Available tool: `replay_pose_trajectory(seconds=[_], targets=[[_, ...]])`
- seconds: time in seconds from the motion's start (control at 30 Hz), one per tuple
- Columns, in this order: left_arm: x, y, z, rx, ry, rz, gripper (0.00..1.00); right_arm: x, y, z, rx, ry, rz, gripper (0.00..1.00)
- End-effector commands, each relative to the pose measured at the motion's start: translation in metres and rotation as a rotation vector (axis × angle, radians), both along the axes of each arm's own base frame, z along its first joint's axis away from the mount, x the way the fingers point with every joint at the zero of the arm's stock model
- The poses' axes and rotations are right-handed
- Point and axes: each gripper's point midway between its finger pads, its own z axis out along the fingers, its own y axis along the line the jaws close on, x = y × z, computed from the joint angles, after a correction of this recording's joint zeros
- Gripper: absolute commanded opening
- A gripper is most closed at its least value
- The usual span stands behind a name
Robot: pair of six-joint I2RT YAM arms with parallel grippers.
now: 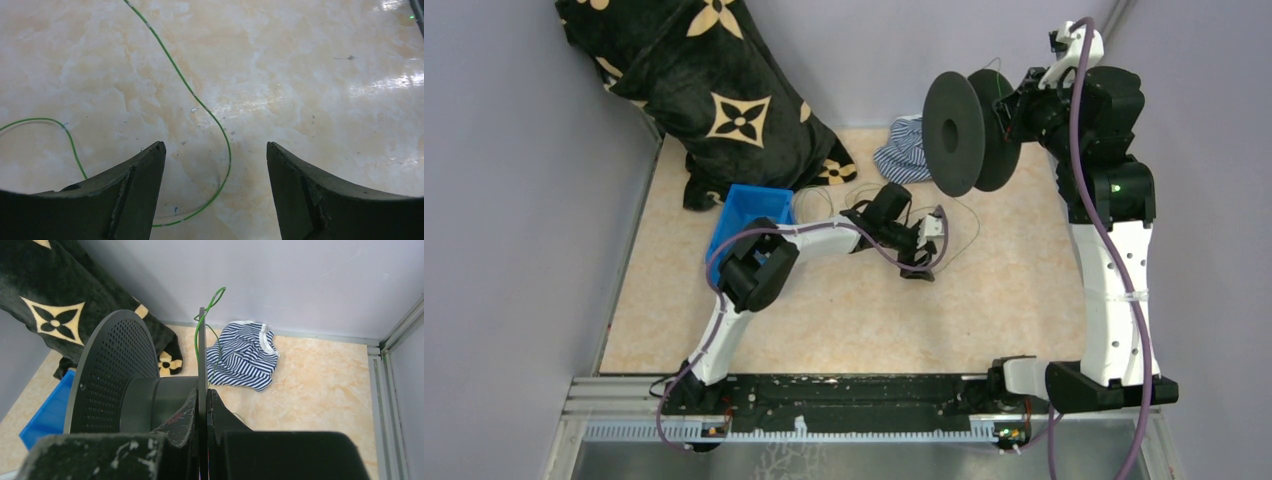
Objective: Wrap the cables
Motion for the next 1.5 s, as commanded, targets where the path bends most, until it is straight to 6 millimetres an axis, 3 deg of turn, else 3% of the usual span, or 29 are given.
replay_pose_trajectory(seconds=[0.0,0.4,0.6,0.7,0.9,1.03,1.3,1.47], targets=[[0.023,-0.016,0.007,-0.027,-0.039,0.074,0.79,-0.015,-0.004,0.053,0.027,-0.165,-0.010,0.00],[0.009,-0.040,-0.005,-0.016,0.074,0.084,0.71,-0.024,-0.007,0.065,0.027,-0.197,-0.017,0.00],[-0.001,-0.046,-0.014,-0.004,0.108,0.073,0.64,-0.022,-0.007,0.061,0.026,-0.188,-0.017,0.00],[-0.005,-0.047,-0.019,0.005,0.114,0.068,0.54,-0.020,-0.007,0.058,0.024,-0.183,-0.022,0.00],[-0.010,-0.041,-0.013,0.020,0.095,0.037,0.21,-0.014,-0.012,0.052,0.004,-0.178,-0.046,0.00],[-0.019,-0.025,0.004,0.046,0.038,-0.006,0.01,-0.004,-0.019,0.045,-0.019,-0.173,-0.084,0.00],[-0.060,0.038,0.038,0.109,-0.122,-0.161,0.00,0.035,-0.038,0.021,-0.087,-0.155,-0.196,0.00],[-0.086,0.069,0.071,0.155,-0.171,-0.242,0.00,0.064,-0.045,-0.013,-0.120,-0.108,-0.239,0.00]])
